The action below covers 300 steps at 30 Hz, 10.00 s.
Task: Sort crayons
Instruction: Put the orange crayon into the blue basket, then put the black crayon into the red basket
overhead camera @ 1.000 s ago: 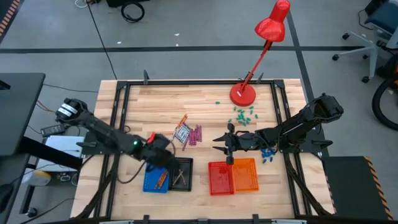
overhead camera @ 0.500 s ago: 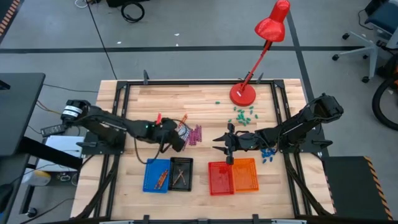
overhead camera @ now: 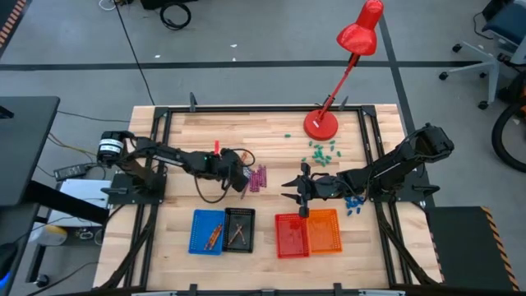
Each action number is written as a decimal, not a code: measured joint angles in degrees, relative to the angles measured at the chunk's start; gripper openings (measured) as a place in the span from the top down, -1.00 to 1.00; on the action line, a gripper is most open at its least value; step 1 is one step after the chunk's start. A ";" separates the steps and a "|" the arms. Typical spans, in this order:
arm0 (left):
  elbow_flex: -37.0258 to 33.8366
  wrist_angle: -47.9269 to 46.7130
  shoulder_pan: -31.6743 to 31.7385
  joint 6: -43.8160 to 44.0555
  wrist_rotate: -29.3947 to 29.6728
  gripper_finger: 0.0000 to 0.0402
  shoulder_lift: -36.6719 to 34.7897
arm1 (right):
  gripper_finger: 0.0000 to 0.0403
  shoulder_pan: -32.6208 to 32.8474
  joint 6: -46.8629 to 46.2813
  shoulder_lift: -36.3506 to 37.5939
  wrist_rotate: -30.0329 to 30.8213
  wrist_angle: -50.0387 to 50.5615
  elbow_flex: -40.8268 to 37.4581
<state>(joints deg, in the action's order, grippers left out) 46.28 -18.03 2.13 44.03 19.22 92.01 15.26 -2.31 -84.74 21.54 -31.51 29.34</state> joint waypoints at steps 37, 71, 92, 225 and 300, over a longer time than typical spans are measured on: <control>1.75 11.17 8.72 -10.02 2.13 0.47 4.35 | 0.29 -0.02 -0.04 -0.01 -0.44 -1.06 0.00; 1.82 14.64 15.46 -22.09 -5.52 0.62 9.29 | 0.29 0.09 0.39 -0.01 -0.63 -0.91 0.00; 1.51 18.67 15.65 -21.15 -13.52 0.75 6.73 | 0.29 0.12 0.59 -0.01 -0.57 -0.78 0.00; 1.73 -13.02 -10.70 14.24 3.78 0.28 -6.49 | 0.29 0.42 0.79 -0.01 -0.20 -2.16 0.00; 0.96 36.48 -11.67 -32.26 11.06 0.82 -7.59 | 0.02 -10.73 -2.18 0.00 -4.95 -21.57 1.79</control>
<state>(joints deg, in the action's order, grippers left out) 47.24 18.45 -9.54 11.77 30.28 84.42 4.53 -4.49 -84.75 16.59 -53.08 31.13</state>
